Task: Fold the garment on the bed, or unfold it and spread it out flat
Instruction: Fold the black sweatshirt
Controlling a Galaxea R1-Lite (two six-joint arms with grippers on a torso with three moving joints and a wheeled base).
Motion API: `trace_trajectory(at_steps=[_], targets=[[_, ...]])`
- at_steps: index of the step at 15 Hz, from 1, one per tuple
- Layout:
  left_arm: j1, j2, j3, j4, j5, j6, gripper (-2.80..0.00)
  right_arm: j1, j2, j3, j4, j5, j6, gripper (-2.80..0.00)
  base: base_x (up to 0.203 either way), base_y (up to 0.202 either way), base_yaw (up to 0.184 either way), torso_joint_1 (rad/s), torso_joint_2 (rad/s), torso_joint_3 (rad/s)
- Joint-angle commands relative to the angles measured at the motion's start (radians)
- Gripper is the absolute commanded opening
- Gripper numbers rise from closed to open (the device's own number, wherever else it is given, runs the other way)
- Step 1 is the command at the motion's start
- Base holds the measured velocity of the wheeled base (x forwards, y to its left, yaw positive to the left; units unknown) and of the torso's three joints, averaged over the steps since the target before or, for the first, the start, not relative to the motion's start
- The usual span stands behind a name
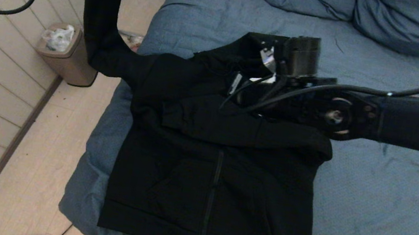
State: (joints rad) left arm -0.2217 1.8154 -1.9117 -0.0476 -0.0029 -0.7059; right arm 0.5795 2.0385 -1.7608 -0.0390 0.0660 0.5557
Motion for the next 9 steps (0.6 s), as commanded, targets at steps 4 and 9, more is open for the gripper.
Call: trace_trajectory(at_steps=[4,9], targets=[[-0.166,-0.084,0.162,-0.003,0.075,0.018,-2.8,0.111,0.312,-0.193,-0.083,-0.188,-0.229,-2.8,0.0,0.0,0.0,0.0,0.0,0.0],[-0.292,-0.138,0.196,-0.019,0.127,0.023,-2.8,0.159,0.456,-0.206,-0.168,-0.24,-0.293,-2.8,0.0,0.0,0.0,0.0,0.0,0.0]])
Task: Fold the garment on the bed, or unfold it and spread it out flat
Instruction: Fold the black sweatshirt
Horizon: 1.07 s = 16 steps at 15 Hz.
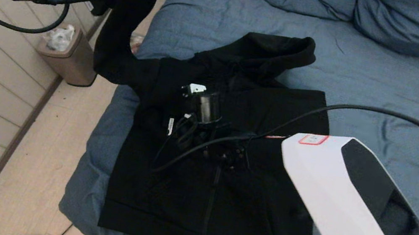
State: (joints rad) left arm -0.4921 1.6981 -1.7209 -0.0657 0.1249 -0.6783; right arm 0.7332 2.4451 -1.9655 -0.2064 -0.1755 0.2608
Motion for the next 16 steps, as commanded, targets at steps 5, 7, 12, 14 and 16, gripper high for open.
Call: trace_trajectory(at_steps=[5,7,12,14,16], targets=[[-0.188,-0.038,0.004,0.0,0.087,0.032,-2.8,-0.012,0.107,-0.001,-0.004,-0.041,-0.009,-2.8,0.0,0.0,0.0,0.0,0.0,0.0],[-0.221,-0.043,-0.013,-0.002,0.106,0.043,-2.8,-0.015,0.095,0.0,-0.005,-0.062,-0.008,-2.8,0.0,0.0,0.0,0.0,0.0,0.0],[-0.196,-0.086,-0.002,-0.03,0.183,0.067,-2.8,-0.057,0.008,0.001,-0.058,-0.098,-0.002,-2.8,0.0,0.0,0.0,0.0,0.0,0.0],[-0.164,-0.121,0.0,-0.034,0.186,0.071,-2.8,-0.059,-0.053,0.0,-0.062,-0.121,0.003,-2.8,0.0,0.0,0.0,0.0,0.0,0.0],[-0.147,-0.164,0.0,-0.035,0.188,0.097,-2.8,-0.057,-0.08,-0.001,-0.073,-0.157,0.004,-2.8,0.0,0.0,0.0,0.0,0.0,0.0]])
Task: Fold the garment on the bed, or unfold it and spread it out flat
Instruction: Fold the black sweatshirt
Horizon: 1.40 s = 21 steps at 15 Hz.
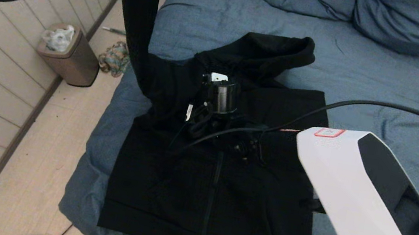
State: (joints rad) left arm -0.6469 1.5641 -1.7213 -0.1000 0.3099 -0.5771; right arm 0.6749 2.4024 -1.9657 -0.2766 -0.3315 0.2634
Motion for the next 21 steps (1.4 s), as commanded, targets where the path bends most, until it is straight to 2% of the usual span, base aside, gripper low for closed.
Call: trace_trajectory(at_steps=[1,5,8,10,13,16,18,21], targets=[[0.013,-0.056,0.002,0.0,0.002,0.004,-2.8,0.002,-0.032,0.0,-0.017,-0.013,0.001,-2.8,0.0,0.0,0.0,0.0,0.0,0.0],[0.015,-0.129,0.026,0.0,0.002,0.033,-2.8,0.008,-0.019,-0.001,-0.049,-0.029,0.003,-2.8,0.0,0.0,0.0,0.0,0.0,0.0],[0.012,-0.178,0.105,-0.001,-0.003,0.048,-2.8,0.011,0.009,-0.001,-0.07,-0.029,0.002,-2.8,0.0,0.0,0.0,0.0,0.0,0.0],[0.004,-0.191,0.133,-0.015,-0.011,0.093,-2.8,0.005,0.02,-0.001,-0.074,-0.031,0.004,-2.8,0.0,0.0,0.0,0.0,0.0,0.0],[0.004,-0.185,0.165,-0.031,-0.01,0.094,-2.8,-0.001,0.018,-0.001,-0.076,-0.031,0.002,-2.8,0.0,0.0,0.0,0.0,0.0,0.0],[0.005,-0.166,0.201,-0.072,-0.011,0.097,-2.8,-0.018,-0.002,0.001,-0.088,-0.069,0.0,-2.8,0.0,0.0,0.0,0.0,0.0,0.0],[0.006,-0.126,0.192,-0.091,-0.011,0.101,-2.8,-0.044,-0.06,0.003,-0.084,-0.074,0.0,-2.8,0.0,0.0,0.0,0.0,0.0,0.0],[0.009,-0.032,0.184,-0.156,-0.009,0.141,-2.8,-0.102,-0.207,0.025,-0.078,-0.079,0.002,-2.8,0.0,0.0,0.0,0.0,0.0,0.0]])
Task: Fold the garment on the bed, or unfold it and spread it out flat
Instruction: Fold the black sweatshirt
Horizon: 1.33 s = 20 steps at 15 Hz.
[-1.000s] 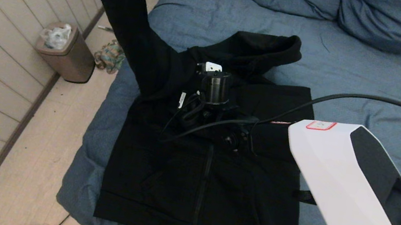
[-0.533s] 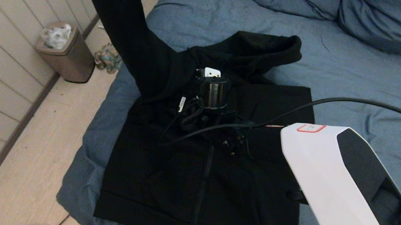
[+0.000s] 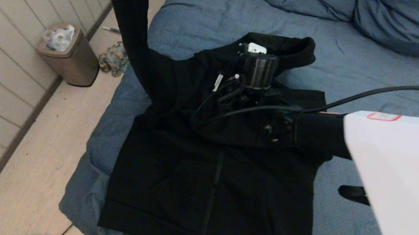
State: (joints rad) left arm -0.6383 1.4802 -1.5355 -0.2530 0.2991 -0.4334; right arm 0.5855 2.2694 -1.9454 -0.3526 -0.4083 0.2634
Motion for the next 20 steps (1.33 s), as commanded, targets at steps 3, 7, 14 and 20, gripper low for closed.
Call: trace_trajectory(at_steps=[3,7,14,20], targets=[[0.035,0.197,-0.072,-0.056,0.024,0.009,-2.8,-0.104,-0.28,0.08,0.011,-0.003,0.005,-2.8,0.0,0.0,0.0,0.0,0.0,0.0],[0.325,0.326,-0.247,-0.054,0.065,0.014,-2.8,-0.308,-0.513,0.294,0.029,0.031,0.043,-2.8,0.0,0.0,0.0,0.0,0.0,0.0],[0.627,0.427,-0.396,-0.035,0.05,0.013,-2.8,-0.404,-0.656,0.576,0.025,0.163,0.198,-2.8,0.0,0.0,0.0,0.0,0.0,0.0],[0.642,0.487,-0.4,-0.095,0.12,0.021,-2.8,-0.394,-0.719,0.728,0.023,0.253,0.299,-2.8,0.0,0.0,0.0,0.0,0.0,0.0]])
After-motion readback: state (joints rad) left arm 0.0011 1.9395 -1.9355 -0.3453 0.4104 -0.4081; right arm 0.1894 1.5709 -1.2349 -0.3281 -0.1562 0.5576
